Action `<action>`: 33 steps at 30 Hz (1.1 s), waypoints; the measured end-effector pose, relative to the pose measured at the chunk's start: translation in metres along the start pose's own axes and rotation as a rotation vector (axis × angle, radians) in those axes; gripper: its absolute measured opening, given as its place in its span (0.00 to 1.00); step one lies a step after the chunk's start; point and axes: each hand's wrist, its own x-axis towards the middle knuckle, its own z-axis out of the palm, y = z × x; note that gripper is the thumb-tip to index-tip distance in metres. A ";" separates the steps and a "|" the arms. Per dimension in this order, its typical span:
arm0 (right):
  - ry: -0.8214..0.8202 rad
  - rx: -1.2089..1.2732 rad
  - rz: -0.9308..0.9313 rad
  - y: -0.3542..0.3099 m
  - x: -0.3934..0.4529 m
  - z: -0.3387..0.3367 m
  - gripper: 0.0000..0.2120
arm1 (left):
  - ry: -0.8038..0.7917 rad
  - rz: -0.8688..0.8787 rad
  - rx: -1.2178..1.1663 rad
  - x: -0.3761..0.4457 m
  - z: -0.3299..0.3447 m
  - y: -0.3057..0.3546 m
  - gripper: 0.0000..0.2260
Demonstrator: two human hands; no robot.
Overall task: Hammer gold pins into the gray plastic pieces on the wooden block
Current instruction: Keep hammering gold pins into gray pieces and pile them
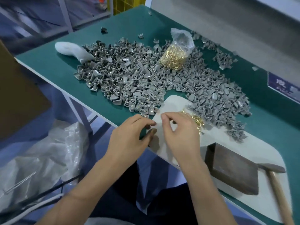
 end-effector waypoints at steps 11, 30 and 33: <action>0.119 -0.287 0.481 0.100 -0.016 -0.102 0.10 | -0.268 0.219 -0.064 0.049 0.072 0.070 0.02; 0.148 -0.220 0.482 0.118 -0.029 -0.103 0.12 | -0.264 0.340 -0.170 0.081 0.114 0.100 0.03; 0.112 -0.209 0.446 0.117 -0.029 -0.103 0.13 | -0.334 0.304 -0.337 0.062 0.099 0.082 0.03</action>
